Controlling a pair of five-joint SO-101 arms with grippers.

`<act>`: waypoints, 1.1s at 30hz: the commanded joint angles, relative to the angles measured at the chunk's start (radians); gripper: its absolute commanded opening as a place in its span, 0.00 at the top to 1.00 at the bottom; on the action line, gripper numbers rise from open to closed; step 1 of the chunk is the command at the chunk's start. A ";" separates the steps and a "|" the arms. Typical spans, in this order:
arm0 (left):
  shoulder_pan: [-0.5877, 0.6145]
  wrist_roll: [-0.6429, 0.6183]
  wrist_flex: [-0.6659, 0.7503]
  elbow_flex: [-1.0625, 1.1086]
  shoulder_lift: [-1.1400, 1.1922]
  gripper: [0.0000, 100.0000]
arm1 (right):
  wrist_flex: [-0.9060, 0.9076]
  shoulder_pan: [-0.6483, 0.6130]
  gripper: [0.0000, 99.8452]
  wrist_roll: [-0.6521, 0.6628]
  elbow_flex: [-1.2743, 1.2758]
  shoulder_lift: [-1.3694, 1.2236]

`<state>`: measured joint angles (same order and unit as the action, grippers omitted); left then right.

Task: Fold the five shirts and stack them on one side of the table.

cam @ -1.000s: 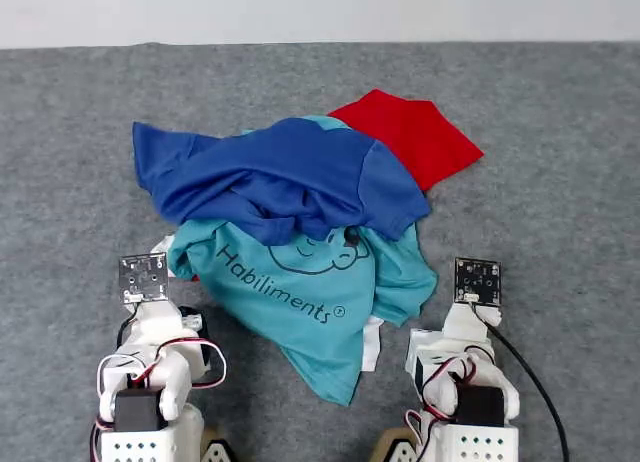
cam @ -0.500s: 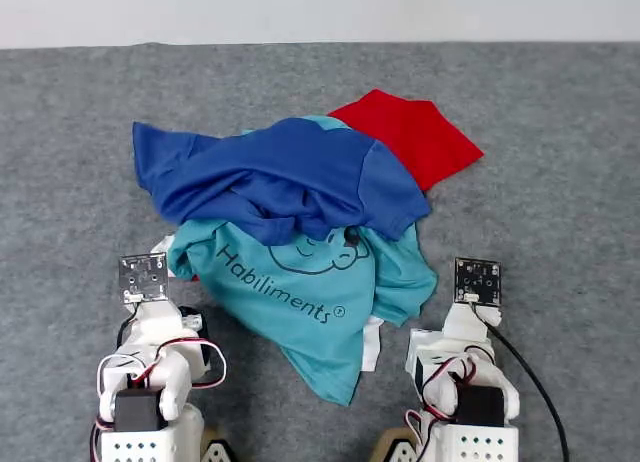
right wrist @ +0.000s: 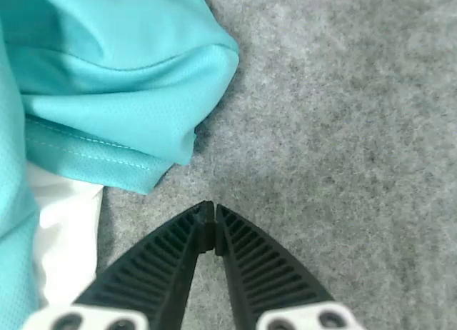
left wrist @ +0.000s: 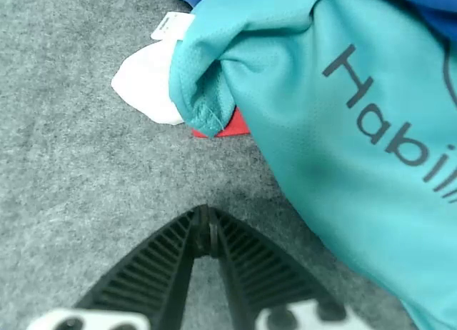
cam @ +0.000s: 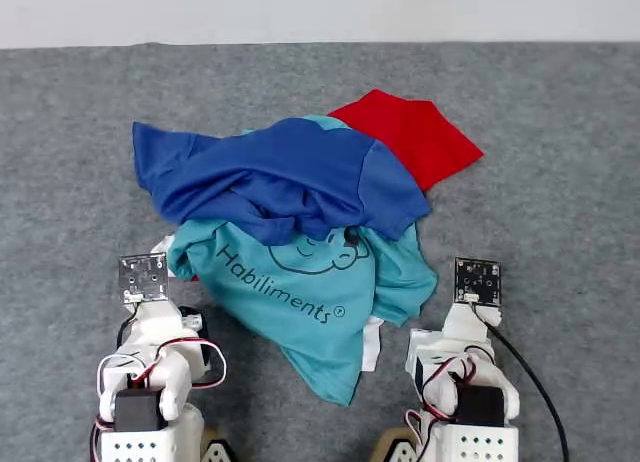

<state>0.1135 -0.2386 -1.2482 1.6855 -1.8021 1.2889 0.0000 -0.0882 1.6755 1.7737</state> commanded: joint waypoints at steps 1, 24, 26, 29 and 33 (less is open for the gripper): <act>0.009 0.002 -0.006 -0.002 -0.006 0.99 | 0.004 0.002 0.99 0.008 0.009 0.015; 0.020 0.508 0.003 -0.182 -0.006 0.99 | 0.004 0.002 0.99 0.008 0.009 0.015; 0.032 0.675 0.034 -0.220 -0.006 0.99 | 0.004 0.002 0.99 0.008 0.009 0.015; 0.037 0.758 0.101 -0.240 -0.006 0.99 | 0.004 0.002 0.99 0.008 0.009 0.015; 0.028 0.761 0.106 -0.328 0.002 0.99 | 0.004 0.002 0.99 0.008 0.009 0.015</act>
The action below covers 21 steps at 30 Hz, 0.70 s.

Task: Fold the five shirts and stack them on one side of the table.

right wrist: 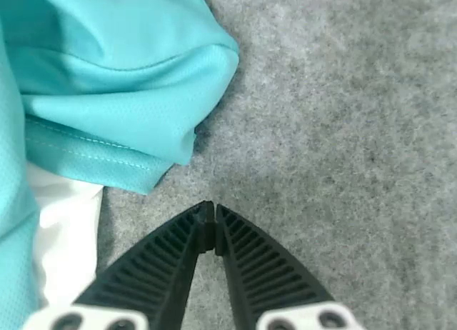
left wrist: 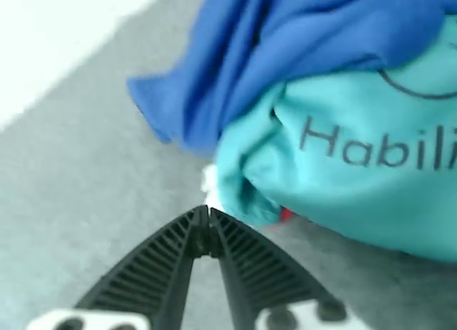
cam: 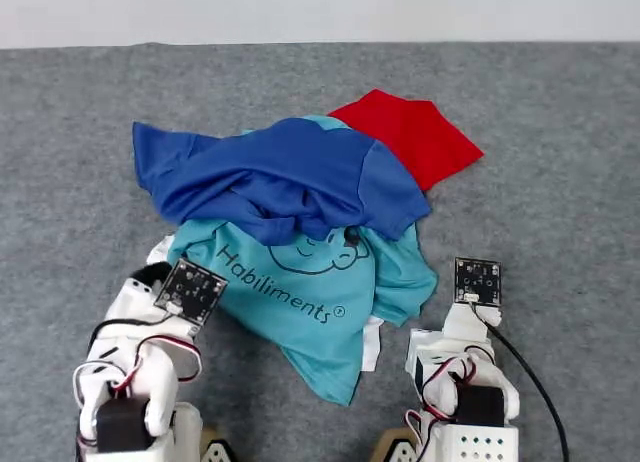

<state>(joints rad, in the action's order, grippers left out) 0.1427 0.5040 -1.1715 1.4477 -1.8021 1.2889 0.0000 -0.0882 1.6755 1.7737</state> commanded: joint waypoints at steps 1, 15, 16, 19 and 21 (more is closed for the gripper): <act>-0.003 0.018 0.029 -0.120 0.002 0.99 | 0.004 0.002 0.99 0.008 0.009 0.015; -0.164 0.031 -0.077 -0.496 0.333 0.91 | 0.004 0.002 0.99 0.008 0.009 0.015; -0.173 0.046 -0.083 -0.533 0.396 0.91 | 0.004 0.002 0.99 0.008 0.009 0.015; -0.198 0.061 -0.083 -0.634 0.600 0.91 | 0.004 0.002 0.99 0.008 0.009 0.015; -0.218 0.066 -0.084 -0.700 0.743 0.91 | 0.004 0.002 0.99 0.008 0.009 0.015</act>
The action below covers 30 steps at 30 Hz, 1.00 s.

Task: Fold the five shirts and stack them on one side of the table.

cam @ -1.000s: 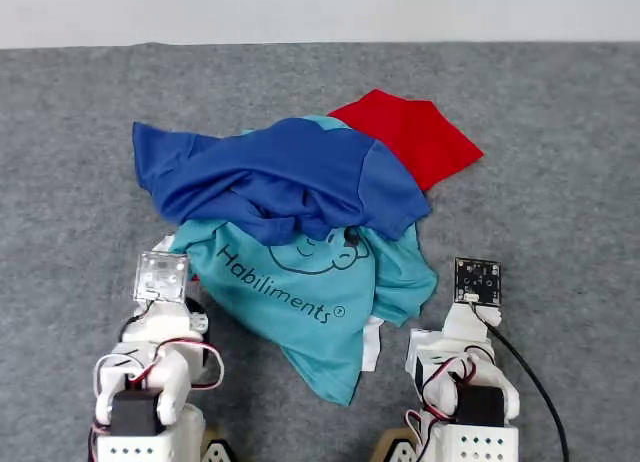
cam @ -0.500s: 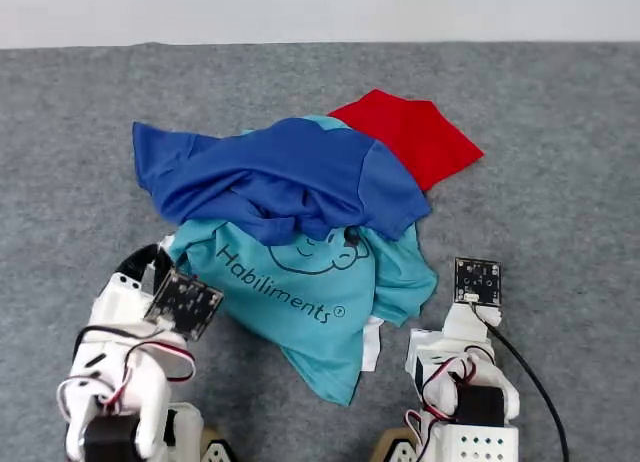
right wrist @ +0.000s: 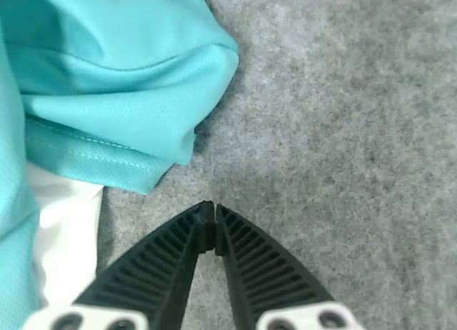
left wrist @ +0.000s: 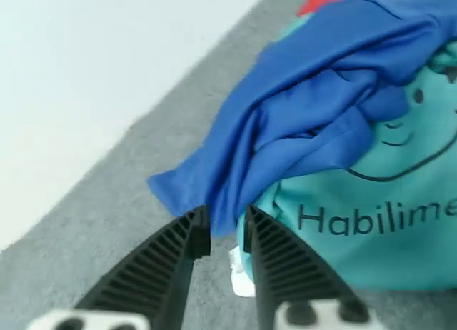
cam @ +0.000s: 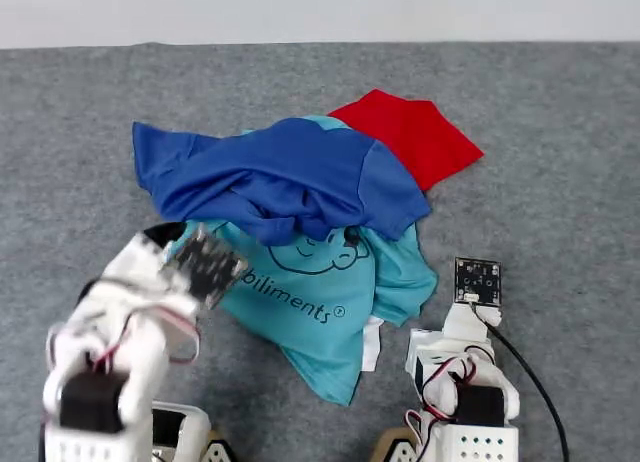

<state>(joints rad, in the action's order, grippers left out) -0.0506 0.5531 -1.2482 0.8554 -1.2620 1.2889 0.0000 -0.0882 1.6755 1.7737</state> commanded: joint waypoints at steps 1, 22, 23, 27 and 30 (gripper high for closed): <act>-0.035 0.035 -0.008 -0.140 0.272 0.91 | 0.004 0.002 0.99 0.008 0.009 0.015; -0.212 0.410 -0.419 -0.819 1.200 0.74 | 0.004 0.002 0.99 0.008 0.009 0.015; -0.216 0.410 -0.413 -0.829 1.220 0.74 | 0.004 0.002 0.99 0.008 0.009 0.015; -0.224 0.408 -0.371 -0.860 1.298 0.74 | 0.004 0.002 0.99 0.008 0.009 0.015; -0.224 0.384 -0.290 -0.858 1.358 0.74 | 0.004 0.002 0.99 0.008 0.009 0.015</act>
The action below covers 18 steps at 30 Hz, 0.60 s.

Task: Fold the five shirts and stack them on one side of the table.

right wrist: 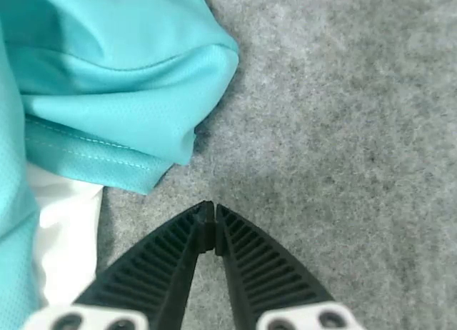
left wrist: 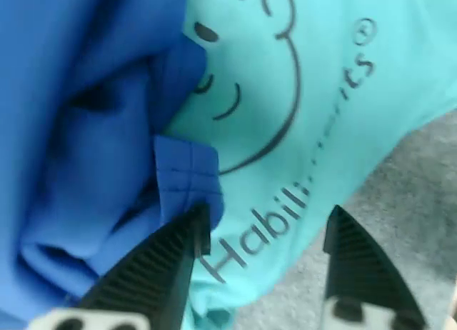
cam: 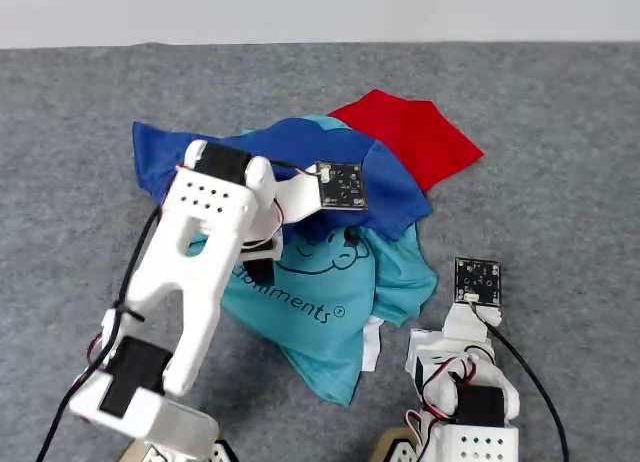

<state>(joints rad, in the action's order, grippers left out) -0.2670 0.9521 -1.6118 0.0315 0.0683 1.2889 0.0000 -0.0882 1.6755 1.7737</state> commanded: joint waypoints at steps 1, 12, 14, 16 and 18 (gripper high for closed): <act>-0.008 -0.034 0.107 -0.035 0.051 0.74 | 0.004 0.002 0.99 0.008 0.009 0.015; 0.000 -0.149 0.298 -0.038 0.328 0.75 | 0.004 0.002 0.99 0.008 0.009 0.015; 0.000 -0.175 0.327 -0.038 0.353 0.80 | 0.004 0.002 0.99 0.008 0.009 0.015; -0.002 -0.173 0.336 -0.039 0.362 0.88 | 0.004 0.002 0.99 0.008 0.009 0.015; -0.005 -0.173 0.336 -0.039 0.356 0.96 | 0.004 0.002 0.99 0.008 0.009 0.015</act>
<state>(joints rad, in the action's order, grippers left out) -0.2731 0.7894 -1.3111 0.0222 0.4227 1.2889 0.0000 -0.0882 1.6755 1.7737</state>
